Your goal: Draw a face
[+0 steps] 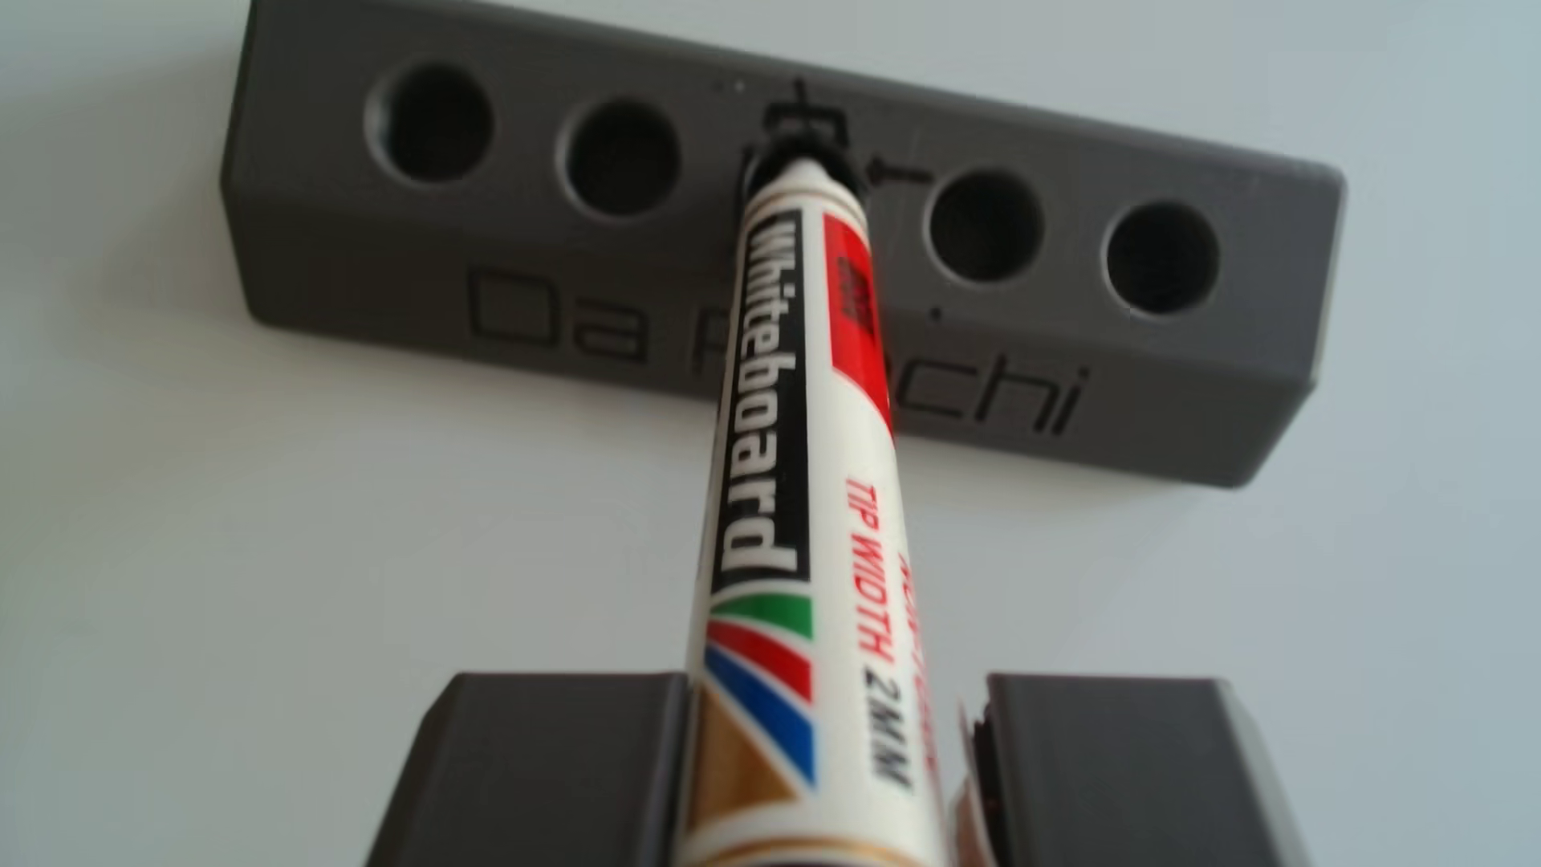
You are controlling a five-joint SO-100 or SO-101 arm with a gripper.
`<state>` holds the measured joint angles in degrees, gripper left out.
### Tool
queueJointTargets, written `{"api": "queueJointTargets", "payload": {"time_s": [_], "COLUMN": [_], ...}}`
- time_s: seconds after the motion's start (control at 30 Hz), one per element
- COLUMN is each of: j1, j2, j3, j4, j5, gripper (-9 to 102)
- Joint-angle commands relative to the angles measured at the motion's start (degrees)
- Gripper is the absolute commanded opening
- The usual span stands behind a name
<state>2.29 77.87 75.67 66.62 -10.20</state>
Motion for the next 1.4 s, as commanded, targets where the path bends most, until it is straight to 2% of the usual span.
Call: {"api": "queueJointTargets", "payload": {"time_s": [0.0,0.37,0.6,0.87,1.1,1.37], "j1": [0.3,0.4,0.4,0.3,0.1,0.3], "j2": [1.5,1.7,2.2,2.2,2.2,2.2], "j3": [-0.8,-0.7,-0.9,-0.8,-0.8,-0.8], "j4": [0.0,-0.1,-0.4,-0.5,-0.4,-0.7], "j5": [-0.4,-0.3,-0.5,-0.5,-0.5,-0.4], "gripper": [46,44,27,15,0,-1]}}
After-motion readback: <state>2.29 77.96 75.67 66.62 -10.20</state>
